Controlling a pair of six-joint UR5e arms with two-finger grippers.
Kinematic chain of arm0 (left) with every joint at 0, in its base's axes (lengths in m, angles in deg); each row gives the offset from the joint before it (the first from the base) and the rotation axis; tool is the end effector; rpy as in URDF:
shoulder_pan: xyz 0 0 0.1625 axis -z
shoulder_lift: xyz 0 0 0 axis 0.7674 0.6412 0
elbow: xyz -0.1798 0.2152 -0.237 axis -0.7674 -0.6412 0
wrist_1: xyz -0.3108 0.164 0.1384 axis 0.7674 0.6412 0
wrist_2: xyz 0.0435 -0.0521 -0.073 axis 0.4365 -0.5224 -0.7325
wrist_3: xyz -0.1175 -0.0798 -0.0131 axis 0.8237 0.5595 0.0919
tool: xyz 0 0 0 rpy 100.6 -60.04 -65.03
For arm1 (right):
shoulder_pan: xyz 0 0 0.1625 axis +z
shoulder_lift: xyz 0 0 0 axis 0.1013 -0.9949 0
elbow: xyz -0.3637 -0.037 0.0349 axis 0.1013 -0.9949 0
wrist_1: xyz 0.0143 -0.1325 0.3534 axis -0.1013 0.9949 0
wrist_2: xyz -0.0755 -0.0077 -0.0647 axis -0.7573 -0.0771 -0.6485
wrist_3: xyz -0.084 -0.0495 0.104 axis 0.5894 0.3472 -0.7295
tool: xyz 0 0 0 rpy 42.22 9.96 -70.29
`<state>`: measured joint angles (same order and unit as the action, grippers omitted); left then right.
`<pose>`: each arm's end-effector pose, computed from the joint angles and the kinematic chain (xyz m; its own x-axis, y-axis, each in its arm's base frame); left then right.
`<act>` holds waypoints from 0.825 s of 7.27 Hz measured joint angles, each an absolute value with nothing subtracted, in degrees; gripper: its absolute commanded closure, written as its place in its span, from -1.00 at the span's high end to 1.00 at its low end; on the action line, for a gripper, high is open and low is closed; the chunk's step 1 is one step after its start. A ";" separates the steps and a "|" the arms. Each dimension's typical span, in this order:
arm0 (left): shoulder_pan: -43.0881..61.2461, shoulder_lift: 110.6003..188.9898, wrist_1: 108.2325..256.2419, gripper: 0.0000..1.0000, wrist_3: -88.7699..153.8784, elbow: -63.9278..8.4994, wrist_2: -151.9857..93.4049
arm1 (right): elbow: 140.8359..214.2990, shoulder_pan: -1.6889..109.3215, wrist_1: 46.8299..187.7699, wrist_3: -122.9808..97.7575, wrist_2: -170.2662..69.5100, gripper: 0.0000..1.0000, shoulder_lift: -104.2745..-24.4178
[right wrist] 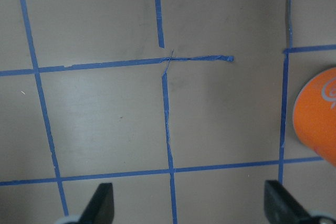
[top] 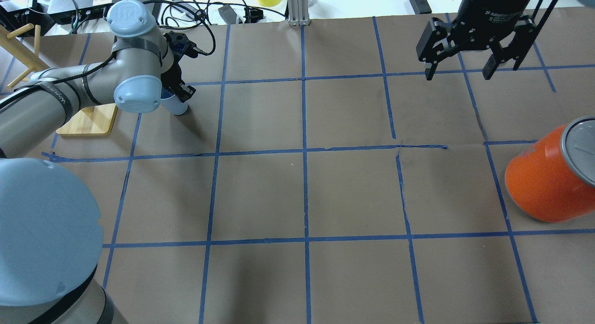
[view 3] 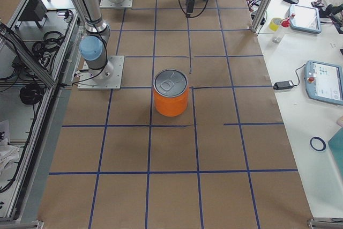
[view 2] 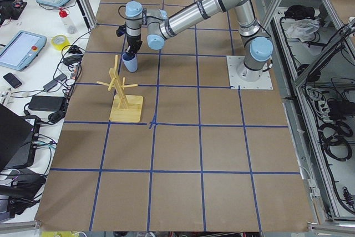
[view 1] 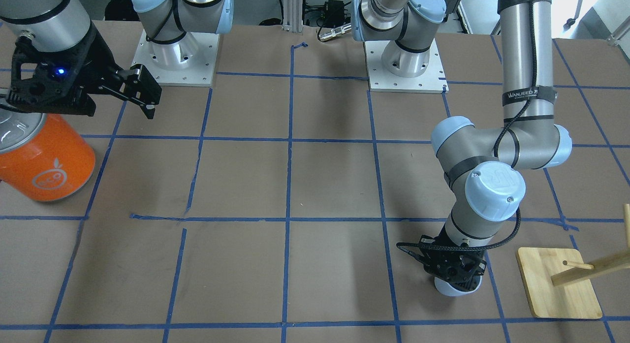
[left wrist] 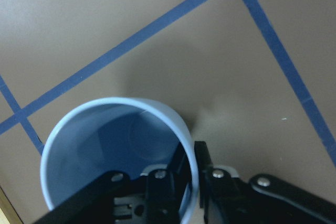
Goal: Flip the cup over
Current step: 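Turn the cup upright with the left gripper and set it down near the wooden stand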
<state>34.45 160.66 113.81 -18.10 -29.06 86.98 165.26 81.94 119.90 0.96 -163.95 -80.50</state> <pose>-0.0638 -0.6135 0.1637 -0.8572 0.4891 -0.1616 0.5057 0.8586 -0.0840 0.1136 -0.4687 0.4107 -0.9959 0.0892 0.0143 0.0901 0.9917 0.0915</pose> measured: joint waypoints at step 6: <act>37.23 146.20 127.69 1.00 -17.66 -26.70 87.07 | 170.38 82.26 125.65 -1.19 -163.94 1.00 -83.97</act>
